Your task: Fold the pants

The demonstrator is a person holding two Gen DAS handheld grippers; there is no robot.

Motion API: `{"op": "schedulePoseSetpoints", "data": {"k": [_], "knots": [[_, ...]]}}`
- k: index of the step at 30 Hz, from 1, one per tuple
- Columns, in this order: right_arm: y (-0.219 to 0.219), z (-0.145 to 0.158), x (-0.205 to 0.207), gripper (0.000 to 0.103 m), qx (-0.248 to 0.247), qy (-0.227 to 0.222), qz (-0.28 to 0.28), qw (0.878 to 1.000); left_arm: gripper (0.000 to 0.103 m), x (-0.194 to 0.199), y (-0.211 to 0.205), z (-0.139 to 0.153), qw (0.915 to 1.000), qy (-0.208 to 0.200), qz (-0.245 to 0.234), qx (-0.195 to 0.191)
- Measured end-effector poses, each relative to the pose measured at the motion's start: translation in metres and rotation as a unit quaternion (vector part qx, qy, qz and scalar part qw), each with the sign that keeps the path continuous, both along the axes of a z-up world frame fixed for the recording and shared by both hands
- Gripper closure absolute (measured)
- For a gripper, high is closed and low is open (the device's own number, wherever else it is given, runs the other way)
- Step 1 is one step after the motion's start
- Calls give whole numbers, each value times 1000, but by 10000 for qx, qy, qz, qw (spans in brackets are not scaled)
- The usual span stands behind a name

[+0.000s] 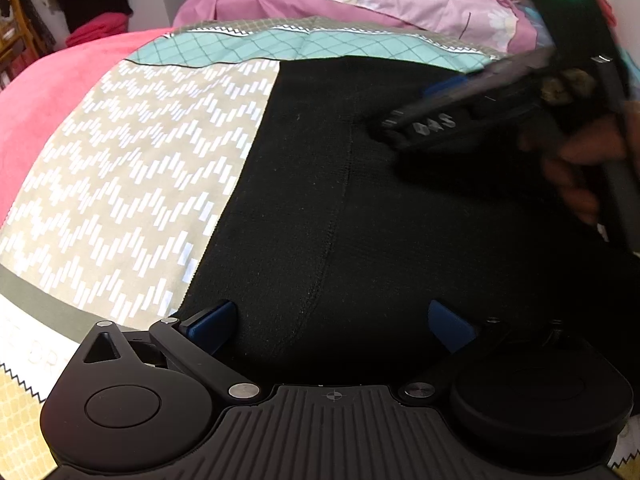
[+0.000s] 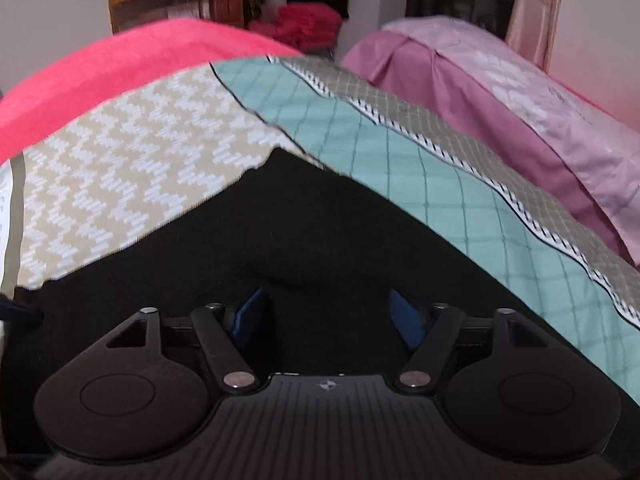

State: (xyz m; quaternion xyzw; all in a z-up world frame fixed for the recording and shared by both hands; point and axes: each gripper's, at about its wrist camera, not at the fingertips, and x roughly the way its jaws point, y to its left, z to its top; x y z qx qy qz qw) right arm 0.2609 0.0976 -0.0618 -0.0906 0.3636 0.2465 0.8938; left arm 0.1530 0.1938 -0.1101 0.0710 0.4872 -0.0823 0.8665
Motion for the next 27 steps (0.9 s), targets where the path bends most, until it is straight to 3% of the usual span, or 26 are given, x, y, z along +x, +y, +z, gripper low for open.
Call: {"op": "schedulePoseSetpoints", "data": {"k": [2, 4, 5, 9, 13, 14, 15, 18, 22, 25, 27], "knots": [[7, 1, 12, 9, 9, -14, -35, 10000, 0, 4, 0, 0, 10000, 66, 2, 9], [3, 7, 14, 11, 160, 10, -121, 9998, 0, 7, -1, 0, 9999, 135, -13, 37], [-2, 12, 9, 16, 117, 13, -199, 9997, 0, 9, -2, 2, 9998, 183, -12, 39], [-47, 29, -35, 16, -135, -132, -843, 9963, 0, 15, 2, 15, 9997, 245, 55, -70], [-88, 2, -39, 16, -359, 345, -1710, 9840, 0, 26, 4, 31, 9999, 79, 92, -62], [-98, -8, -29, 7, -158, 484, -1773, 9828, 0, 33, 2, 34, 9999, 50, 72, -53], [-105, -9, -24, 3, 123, 294, -1790, 9833, 0, 42, -2, 36, 10000, 32, 66, -11], [-106, 4, -9, 12, -210, 65, -2152, 9763, 0, 70, -20, 46, 10000, -74, 21, 23], [-135, 22, -34, 11, 227, 90, -2519, 9674, 0, 108, -47, 48, 9998, -9, -49, -207], [-164, 13, -66, 10, 115, -7, -2838, 9588, 0, 133, -71, 39, 9997, 16, -158, -208], [-186, -4, -65, 11, -69, 200, -2878, 9574, 0, 149, -90, 26, 9996, 81, -253, -34]]}}
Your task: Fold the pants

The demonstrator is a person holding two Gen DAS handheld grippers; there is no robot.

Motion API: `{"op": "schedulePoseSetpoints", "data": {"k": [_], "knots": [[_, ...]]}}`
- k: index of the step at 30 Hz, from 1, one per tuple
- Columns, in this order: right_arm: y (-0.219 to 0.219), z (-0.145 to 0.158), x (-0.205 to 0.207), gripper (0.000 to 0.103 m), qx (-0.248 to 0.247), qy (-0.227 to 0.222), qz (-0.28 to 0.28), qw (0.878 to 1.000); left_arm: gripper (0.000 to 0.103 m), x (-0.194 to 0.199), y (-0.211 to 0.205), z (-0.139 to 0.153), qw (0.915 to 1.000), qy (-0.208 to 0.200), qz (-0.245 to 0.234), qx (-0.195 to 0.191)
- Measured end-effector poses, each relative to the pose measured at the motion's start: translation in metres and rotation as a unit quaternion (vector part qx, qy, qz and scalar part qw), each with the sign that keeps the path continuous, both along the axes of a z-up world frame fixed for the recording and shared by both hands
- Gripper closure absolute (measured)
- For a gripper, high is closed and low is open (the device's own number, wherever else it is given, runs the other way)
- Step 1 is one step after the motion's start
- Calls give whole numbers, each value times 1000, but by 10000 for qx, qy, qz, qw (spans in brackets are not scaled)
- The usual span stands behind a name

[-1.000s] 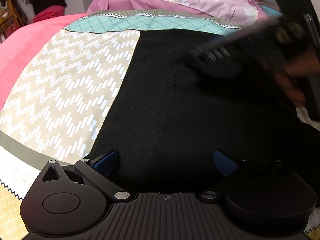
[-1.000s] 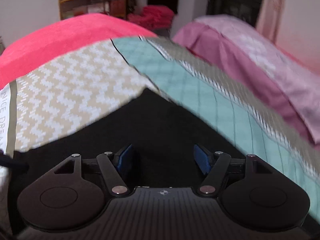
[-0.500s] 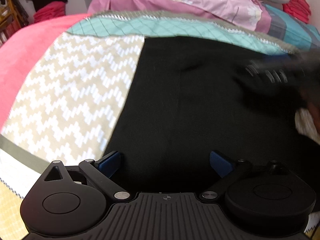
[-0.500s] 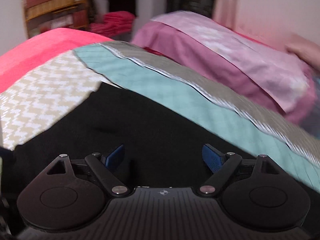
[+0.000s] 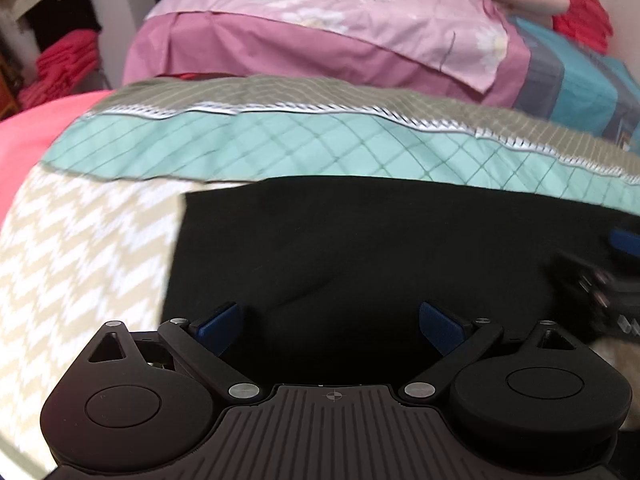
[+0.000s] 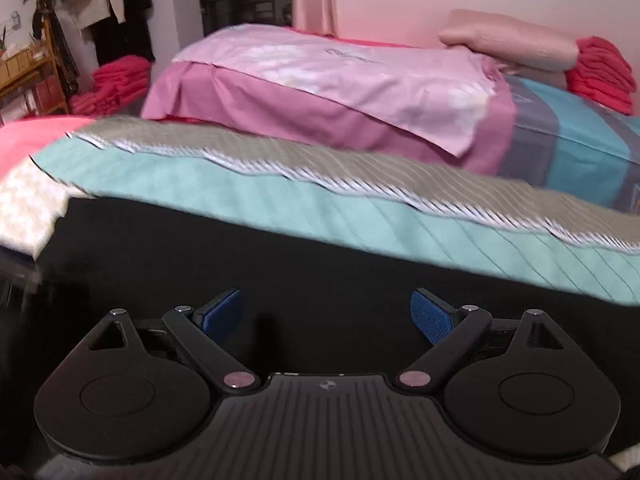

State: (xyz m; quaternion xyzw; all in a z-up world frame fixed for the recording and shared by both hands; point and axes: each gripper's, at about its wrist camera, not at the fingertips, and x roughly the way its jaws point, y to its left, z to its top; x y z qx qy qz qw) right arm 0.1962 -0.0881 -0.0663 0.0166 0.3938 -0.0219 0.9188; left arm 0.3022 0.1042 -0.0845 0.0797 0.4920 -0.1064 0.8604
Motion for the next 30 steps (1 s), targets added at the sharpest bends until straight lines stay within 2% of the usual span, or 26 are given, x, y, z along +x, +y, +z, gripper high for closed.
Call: {"op": "schedulePoseSetpoints", "data": {"k": [2, 4, 6, 8, 11, 12, 13, 15, 16, 17, 18, 19, 21, 22, 25, 27, 28, 29, 30], "knots": [[-20, -8, -5, 11, -231, -290, 115, 9992, 0, 16, -13, -22, 9994, 202, 23, 292], [-40, -2, -6, 11, -482, -185, -332, 9981, 0, 13, -17, -29, 9995, 87, 88, 283], [-62, 7, -22, 12, -38, -321, -709, 9970, 0, 11, -20, -28, 9994, 50, 46, 325], [-71, 10, -35, 11, 160, -343, -551, 9978, 0, 12, -19, -28, 9996, 84, 23, 281], [-81, -4, -42, 12, -136, -47, -228, 9996, 0, 14, -20, -26, 9993, 195, 67, 315], [-95, -8, -47, 13, -18, -134, -174, 9998, 0, 14, -21, -26, 9992, 211, 86, 324], [-111, -6, -53, 23, 313, -280, -159, 9990, 0, 15, -22, -26, 9992, 216, 96, 331], [-140, 6, -65, 38, 916, -393, -422, 9941, 0, 13, -23, -26, 9992, 190, 85, 334], [-150, 15, -74, 34, 1160, -507, -551, 9904, 0, 12, -22, -27, 9993, 174, 81, 326], [-162, 24, -86, 26, 1262, -716, -787, 9863, 0, 12, -23, -27, 9993, 161, 83, 327], [-174, 32, -99, 9, 1163, -908, -1080, 9831, 0, 13, -23, -26, 9992, 169, 92, 338], [-185, 38, -111, 8, 1000, -1043, -1382, 9798, 0, 13, -23, -26, 9991, 194, 113, 351], [-212, 42, -133, 9, 751, -1002, -2151, 9685, 0, 13, -25, -22, 9988, 249, 186, 384], [-228, 40, -142, 10, 669, -946, -2592, 9588, 0, 12, -26, -18, 9987, 245, 230, 391], [-273, 29, -170, 15, 389, -702, -3979, 9139, 0, 6, -32, -3, 9995, 70, 259, 188], [-301, 20, -177, 23, 484, -515, -4578, 8862, 0, 5, -43, 3, 9998, -25, 194, 18], [-309, 16, -177, 25, 543, -504, -4691, 8800, 0, 7, -51, 4, 9999, -40, 136, -8], [-311, 17, -174, 28, 517, -571, -4668, 8810, 0, 9, -60, 2, 10000, -37, 73, 11], [-312, 17, -169, 44, 479, -571, -4522, 8888, 0, 12, -70, -2, 10000, -9, 32, 68]]}}
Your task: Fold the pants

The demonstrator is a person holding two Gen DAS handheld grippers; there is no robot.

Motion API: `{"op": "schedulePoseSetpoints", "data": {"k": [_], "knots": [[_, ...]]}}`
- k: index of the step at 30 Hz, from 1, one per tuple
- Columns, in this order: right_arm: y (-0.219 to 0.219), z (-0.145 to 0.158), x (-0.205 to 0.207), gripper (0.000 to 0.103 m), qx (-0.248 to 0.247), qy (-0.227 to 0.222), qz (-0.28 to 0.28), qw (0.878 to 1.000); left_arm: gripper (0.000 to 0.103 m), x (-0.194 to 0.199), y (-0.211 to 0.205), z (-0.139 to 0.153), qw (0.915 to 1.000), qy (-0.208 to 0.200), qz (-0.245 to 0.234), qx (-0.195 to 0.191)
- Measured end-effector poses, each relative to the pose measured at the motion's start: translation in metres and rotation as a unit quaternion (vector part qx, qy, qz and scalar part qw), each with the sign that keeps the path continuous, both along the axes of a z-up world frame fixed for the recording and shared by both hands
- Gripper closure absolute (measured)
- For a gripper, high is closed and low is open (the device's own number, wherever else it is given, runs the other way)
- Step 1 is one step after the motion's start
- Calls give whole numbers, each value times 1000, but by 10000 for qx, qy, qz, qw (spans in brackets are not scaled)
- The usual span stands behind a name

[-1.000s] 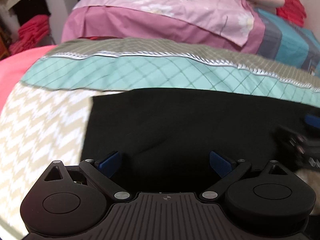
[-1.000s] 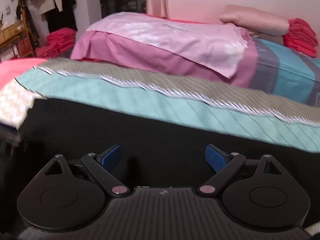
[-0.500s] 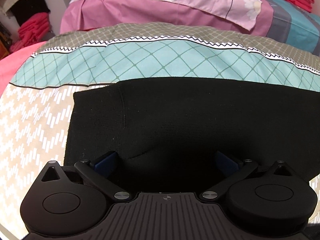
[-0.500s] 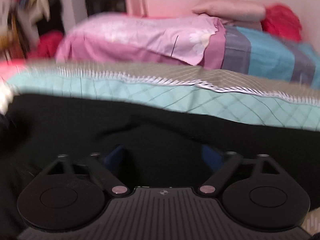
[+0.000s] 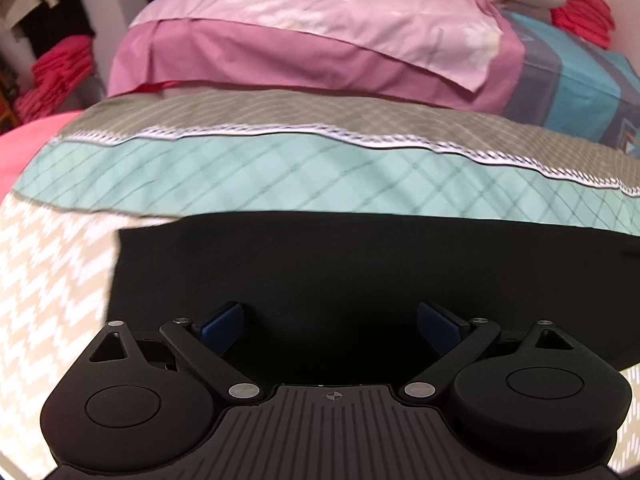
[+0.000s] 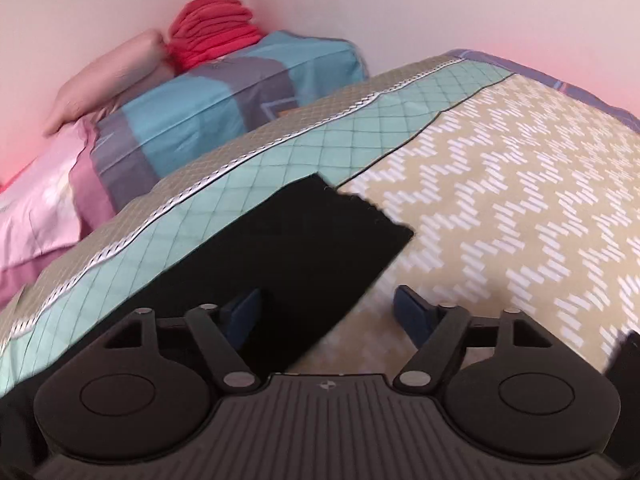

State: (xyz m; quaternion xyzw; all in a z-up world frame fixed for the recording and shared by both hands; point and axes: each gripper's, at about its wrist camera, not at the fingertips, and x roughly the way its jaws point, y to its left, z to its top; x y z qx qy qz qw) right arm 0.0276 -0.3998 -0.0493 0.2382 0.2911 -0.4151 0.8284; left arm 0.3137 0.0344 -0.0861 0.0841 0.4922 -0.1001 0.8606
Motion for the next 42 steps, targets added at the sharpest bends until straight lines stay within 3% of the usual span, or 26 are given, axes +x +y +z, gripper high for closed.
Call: {"op": "schedulePoseSetpoints", "data": {"k": [2, 4, 7, 8, 10, 11, 13, 16, 17, 18, 19, 20, 21, 23, 25, 28, 30, 32, 34, 37, 42], "knots": [[6, 2, 13, 94, -366, 207, 726, 9965, 0, 6, -17, -15, 9997, 157, -94, 160], [2, 4, 14, 91, -677, 420, 929, 9925, 0, 8, -26, -27, 9991, 81, -82, 417], [-21, 4, 3, 88, -179, 78, 701, 9973, 0, 9, -25, -28, 9993, 105, 8, 346], [-16, 6, 4, 86, -297, 120, 676, 9972, 0, 9, -25, -28, 9993, 118, -14, 359], [2, 14, 4, 68, -709, 162, 414, 9965, 0, 10, -25, -28, 9991, 149, -16, 386], [16, 17, 5, 67, -950, 155, 355, 9947, 0, 11, -26, -28, 9991, 169, 9, 392], [41, 15, 21, 58, -1030, 195, 1157, 9877, 0, 13, -26, -28, 9989, 187, 57, 423], [84, 2, 42, 56, -919, 503, 2818, 9537, 0, 14, -30, -28, 9988, 173, 83, 457], [89, -5, 48, 55, -811, 686, 3145, 9433, 0, 14, -30, -28, 9988, 173, 69, 461], [89, -9, 49, 55, -898, 756, 3168, 9412, 0, 14, -30, -27, 9987, 179, 49, 475], [82, -7, 47, 54, -890, 675, 2974, 9482, 0, 14, -30, -26, 9985, 207, 47, 501], [68, -4, 45, 54, -730, 632, 2512, 9631, 0, 13, -29, -23, 9981, 246, 93, 552], [56, 0, 42, 64, -599, 535, 2069, 9751, 0, 11, -27, -19, 9978, 260, 153, 592], [49, 8, 42, 60, -667, 749, 1374, 9854, 0, -1, -19, -7, 9980, 154, 199, 586], [60, 11, 41, 49, -708, 774, 1679, 9802, 0, -13, -9, -1, 9982, 72, 186, 562], [80, 4, 42, 37, -351, 724, 2798, 9567, 0, -29, 7, -5, 9975, 119, 219, 654], [82, -1, 41, 38, -563, 993, 2634, 9579, 0, -34, 16, -19, 9947, 286, 273, 946], [75, 8, 36, 38, -598, 1156, 1772, 9755, 0, -40, 28, -21, 9951, 245, 348, 893], [83, 24, 23, 35, -810, 1155, 1463, 9791, 0, -46, 35, -15, 9943, 267, 468, 916], [116, 38, 0, 28, -874, 979, 2129, 9682, 0, -58, 38, -3, 9938, 109, 415, 1027], [191, 43, -40, 27, -798, 968, 3002, 9456, 0, -77, 44, 11, 9955, 124, 323, 884]]}}
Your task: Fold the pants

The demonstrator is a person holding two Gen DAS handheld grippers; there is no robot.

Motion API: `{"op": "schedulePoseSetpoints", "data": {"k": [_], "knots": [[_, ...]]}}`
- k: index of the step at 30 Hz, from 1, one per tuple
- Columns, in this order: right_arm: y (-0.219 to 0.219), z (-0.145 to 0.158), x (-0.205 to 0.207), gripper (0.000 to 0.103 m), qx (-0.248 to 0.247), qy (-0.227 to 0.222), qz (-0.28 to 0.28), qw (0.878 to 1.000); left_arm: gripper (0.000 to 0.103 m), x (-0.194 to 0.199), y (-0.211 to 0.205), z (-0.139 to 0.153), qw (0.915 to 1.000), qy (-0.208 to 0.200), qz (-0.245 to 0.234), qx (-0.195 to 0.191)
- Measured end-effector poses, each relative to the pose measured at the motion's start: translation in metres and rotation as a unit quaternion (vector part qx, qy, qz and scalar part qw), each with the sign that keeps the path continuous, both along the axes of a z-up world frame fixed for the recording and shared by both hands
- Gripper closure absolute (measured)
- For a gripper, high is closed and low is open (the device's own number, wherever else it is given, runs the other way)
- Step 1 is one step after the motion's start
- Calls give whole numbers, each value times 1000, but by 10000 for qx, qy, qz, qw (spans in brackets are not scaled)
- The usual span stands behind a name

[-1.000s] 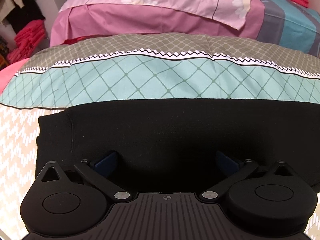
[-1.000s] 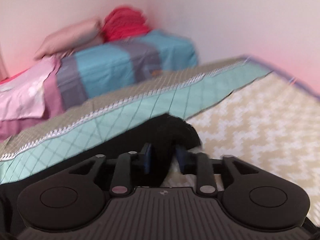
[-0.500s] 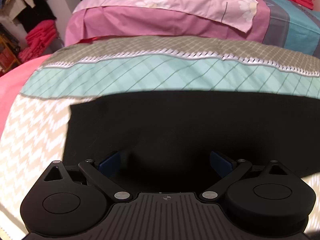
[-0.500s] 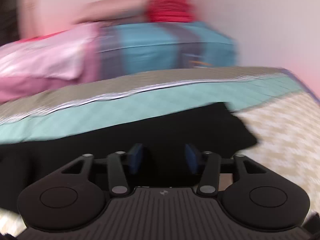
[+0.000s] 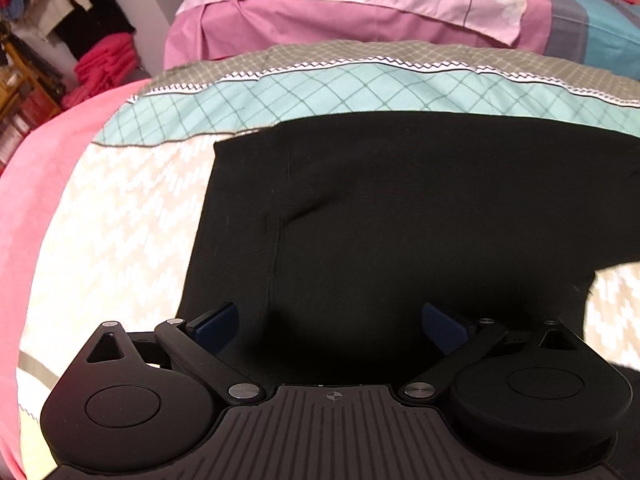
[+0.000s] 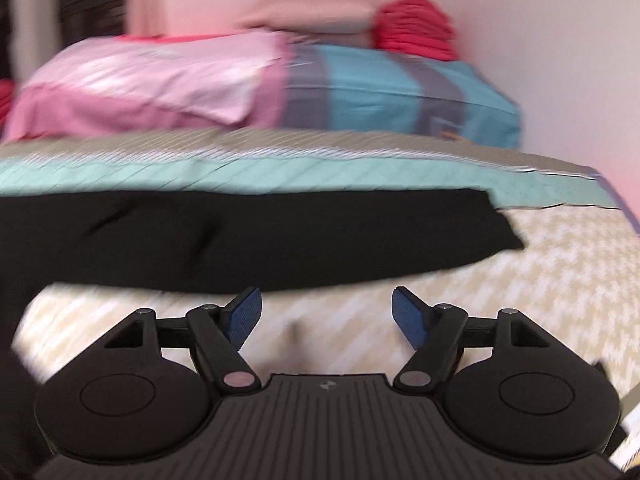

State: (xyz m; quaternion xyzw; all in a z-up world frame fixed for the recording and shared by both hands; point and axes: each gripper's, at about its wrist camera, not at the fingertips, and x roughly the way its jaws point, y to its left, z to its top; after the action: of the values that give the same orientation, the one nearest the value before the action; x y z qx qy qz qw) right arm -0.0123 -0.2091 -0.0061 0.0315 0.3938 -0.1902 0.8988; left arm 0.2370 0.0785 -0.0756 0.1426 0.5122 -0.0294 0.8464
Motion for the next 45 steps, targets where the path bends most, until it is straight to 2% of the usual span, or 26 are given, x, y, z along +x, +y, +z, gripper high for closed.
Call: {"op": "schedulePoseSetpoints", "data": {"k": [4, 9, 11, 13, 17, 19, 21, 23, 25, 27, 29, 31, 33, 35, 39, 41, 43, 45], "knots": [[48, 0, -26, 23, 38, 21, 249, 9997, 0, -16, 5, 0, 9999, 33, -96, 13], [79, -12, -39, 23, 113, 211, 369, 9990, 0, -25, 10, -8, 9998, 170, -92, 19], [78, -21, -44, 22, 158, 312, 374, 9987, 0, -28, 13, -12, 9998, 185, -73, 48], [74, -35, -49, 18, 202, 652, 306, 9972, 0, -30, 15, -18, 9996, 255, -54, 102], [59, -35, -61, 17, 472, 638, 268, 9965, 0, -32, 23, -29, 9993, 364, -21, 75], [63, -26, -62, 17, 241, 555, 245, 9979, 0, -34, 25, -27, 9992, 394, 32, 31], [72, -19, -59, 15, 54, 377, 475, 9981, 0, -36, 27, -23, 9993, 356, 97, 2], [73, -18, -53, 14, 241, 336, 608, 9973, 0, -40, 27, -18, 9995, 285, 45, -99], [69, -27, -46, 14, 532, 555, 635, 9950, 0, -46, 26, -22, 9994, 351, -29, -66], [59, -37, -51, 14, 556, 802, 567, 9936, 0, -52, 30, -28, 9994, 351, -42, -37], [46, -32, -66, 14, 688, 675, 584, 9936, 0, -55, 40, -27, 9991, 399, 47, -150], [31, -23, -80, 14, 848, 522, 441, 9941, 0, -59, 50, -23, 9988, 417, 159, -209], [16, -13, -89, 11, 661, 401, 119, 9969, 0, -67, 58, -16, 9990, 314, 181, -242], [-3, -8, -94, 11, 719, 257, -176, 9969, 0, -74, 62, -13, 9992, 259, 161, -248], [-44, -27, -93, 10, 1129, 549, -781, 9890, 0, -75, 69, -21, 9981, 449, 372, -215], [-51, -25, -101, 11, 1105, 435, -658, 9907, 0, -72, 73, -20, 9974, 517, 442, -249], [-56, -22, -109, 11, 870, 583, -920, 9902, 0, -73, 78, -15, 9971, 540, 488, -203], [-69, -21, -123, 11, 866, 593, -1303, 9859, 0, -80, 88, -8, 9965, 571, 558, -266]]}}
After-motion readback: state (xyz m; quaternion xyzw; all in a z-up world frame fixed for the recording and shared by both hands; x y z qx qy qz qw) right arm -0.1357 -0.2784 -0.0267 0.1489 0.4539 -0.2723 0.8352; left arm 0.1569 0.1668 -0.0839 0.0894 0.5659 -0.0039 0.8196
